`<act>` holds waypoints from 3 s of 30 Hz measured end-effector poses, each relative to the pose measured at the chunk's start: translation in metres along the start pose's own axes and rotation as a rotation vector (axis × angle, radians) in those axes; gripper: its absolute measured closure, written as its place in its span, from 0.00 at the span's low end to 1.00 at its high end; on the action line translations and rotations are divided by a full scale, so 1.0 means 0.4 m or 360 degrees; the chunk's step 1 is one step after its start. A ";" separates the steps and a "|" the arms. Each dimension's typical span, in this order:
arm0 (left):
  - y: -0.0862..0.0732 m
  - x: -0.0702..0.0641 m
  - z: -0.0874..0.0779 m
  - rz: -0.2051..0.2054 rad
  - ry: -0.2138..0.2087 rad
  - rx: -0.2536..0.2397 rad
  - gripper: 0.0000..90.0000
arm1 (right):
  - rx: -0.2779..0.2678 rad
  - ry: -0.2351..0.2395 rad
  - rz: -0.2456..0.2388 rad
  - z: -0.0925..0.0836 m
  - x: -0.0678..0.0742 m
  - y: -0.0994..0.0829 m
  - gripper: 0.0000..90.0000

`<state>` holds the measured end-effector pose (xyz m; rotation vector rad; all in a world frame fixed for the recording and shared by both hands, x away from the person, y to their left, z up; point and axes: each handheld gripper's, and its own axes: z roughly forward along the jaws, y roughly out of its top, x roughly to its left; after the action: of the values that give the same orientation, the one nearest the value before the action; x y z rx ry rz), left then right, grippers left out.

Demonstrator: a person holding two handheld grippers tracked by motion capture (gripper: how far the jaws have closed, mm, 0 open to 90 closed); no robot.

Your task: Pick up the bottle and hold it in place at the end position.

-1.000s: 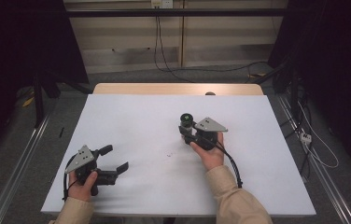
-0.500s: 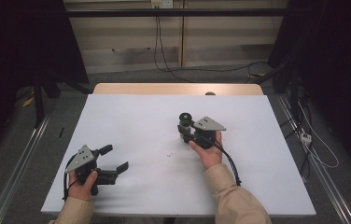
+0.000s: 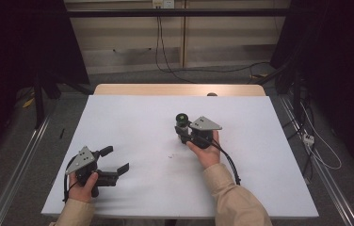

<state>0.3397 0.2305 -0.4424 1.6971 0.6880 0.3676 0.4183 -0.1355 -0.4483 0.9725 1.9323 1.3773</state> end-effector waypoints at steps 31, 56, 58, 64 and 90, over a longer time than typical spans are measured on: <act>0.000 -0.002 0.005 0.0001 -0.0001 0.0006 0.04 | 0.0024 0.0029 -0.0005 0.017 -0.003 -0.026 0.59; 0.052 -0.028 0.099 0.0003 -0.0097 0.0091 0.06 | 0.0051 0.0048 0.0047 0.008 -0.015 -0.035 0.59; 0.056 -0.029 0.109 0.0003 -0.0110 0.0092 0.07 | 0.0052 0.0049 0.0045 0.008 -0.015 -0.035 0.59; 0.070 -0.027 0.131 0.0011 -0.0144 0.0103 0.07 | 0.0053 0.0048 0.0043 0.008 -0.015 -0.035 0.59; 0.096 -0.030 0.193 0.0032 -0.0151 0.0160 0.09 | 0.0064 0.0051 0.0055 0.007 -0.017 -0.035 0.59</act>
<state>0.3847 0.1588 -0.4228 1.8057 0.6291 0.2685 0.4212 -0.1424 -0.4622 1.0128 1.9824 1.3864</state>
